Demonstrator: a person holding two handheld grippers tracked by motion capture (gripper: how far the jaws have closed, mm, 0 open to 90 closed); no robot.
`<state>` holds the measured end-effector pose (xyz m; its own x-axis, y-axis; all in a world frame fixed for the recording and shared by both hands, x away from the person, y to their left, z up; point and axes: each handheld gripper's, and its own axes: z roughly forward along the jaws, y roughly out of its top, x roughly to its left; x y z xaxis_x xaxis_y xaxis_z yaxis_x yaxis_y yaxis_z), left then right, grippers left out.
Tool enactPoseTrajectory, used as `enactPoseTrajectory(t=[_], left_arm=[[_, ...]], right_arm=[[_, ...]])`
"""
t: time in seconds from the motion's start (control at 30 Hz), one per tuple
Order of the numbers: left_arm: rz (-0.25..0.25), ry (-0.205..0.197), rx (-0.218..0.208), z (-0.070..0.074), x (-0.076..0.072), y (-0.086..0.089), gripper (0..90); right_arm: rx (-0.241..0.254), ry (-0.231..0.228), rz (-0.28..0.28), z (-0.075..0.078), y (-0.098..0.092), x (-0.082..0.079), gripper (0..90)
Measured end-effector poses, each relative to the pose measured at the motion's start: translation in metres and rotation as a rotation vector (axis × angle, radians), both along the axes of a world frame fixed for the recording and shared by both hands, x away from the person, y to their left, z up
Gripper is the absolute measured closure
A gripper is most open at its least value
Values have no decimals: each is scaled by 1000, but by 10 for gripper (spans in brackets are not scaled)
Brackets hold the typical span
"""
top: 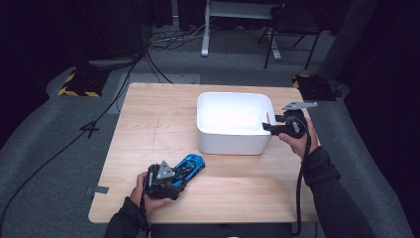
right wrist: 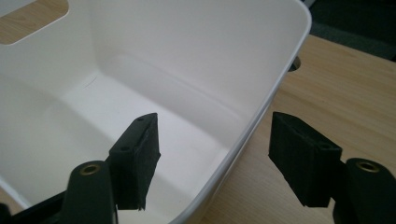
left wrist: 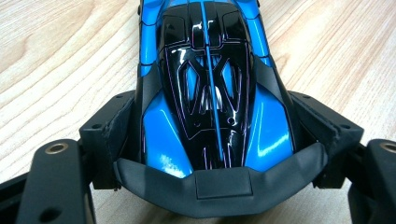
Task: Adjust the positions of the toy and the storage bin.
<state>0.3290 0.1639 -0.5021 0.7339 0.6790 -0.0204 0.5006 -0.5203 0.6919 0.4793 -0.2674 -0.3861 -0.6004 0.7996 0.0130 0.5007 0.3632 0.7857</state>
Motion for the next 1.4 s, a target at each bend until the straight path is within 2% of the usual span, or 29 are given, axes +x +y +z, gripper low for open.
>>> enactPoseTrajectory(t=[0.07, 0.3, 0.47, 0.53, 0.6, 0.67, 0.83, 0.93, 1.1, 1.2, 1.27, 1.33, 1.4], left_arm=[[0, 7, -5, 0, 0, 0, 234], [-2, -3, 6, 0, 0, 0, 234], [-1, -1, 5, 0, 0, 0, 234], [-2, 2, 3, 0, 0, 0, 234], [0, 2, 2, 0, 0, 0, 234], [-4, -2, 7, 0, 0, 0, 234], [4, 5, -3, 0, 0, 0, 234], [2, -1, 3, 0, 0, 0, 234], [-2, 4, -1, 0, 1, 0, 234], [-2, 4, -1, 0, 1, 0, 233], [-2, 4, -1, 0, 1, 0, 233], [-1, 4, -1, 0, 1, 0, 233], [0, 4, -1, 0, 1, 0, 233]], right_arm=[[4, -33, 8, 6, -3, -5, 319], [36, -76, 18, 16, -17, -15, 298], [48, -90, 23, 18, -21, -22, 291], [55, -119, 32, 19, -27, -29, 285], [64, -119, 32, 20, -28, -32, 282], [65, -152, 50, 19, -35, -41, 272], [80, -178, 61, 15, -43, -50, 265], [84, -185, 60, 10, -48, -57, 256], [21, -192, 63, -12, -53, -71, 246], [0, -167, 73, -30, -56, -76, 240], [-13, -166, 74, -36, -57, -78, 239], [-15, -133, 81, -52, -62, -81, 236], [-24, -115, 76, -61, -65, -83, 235]])
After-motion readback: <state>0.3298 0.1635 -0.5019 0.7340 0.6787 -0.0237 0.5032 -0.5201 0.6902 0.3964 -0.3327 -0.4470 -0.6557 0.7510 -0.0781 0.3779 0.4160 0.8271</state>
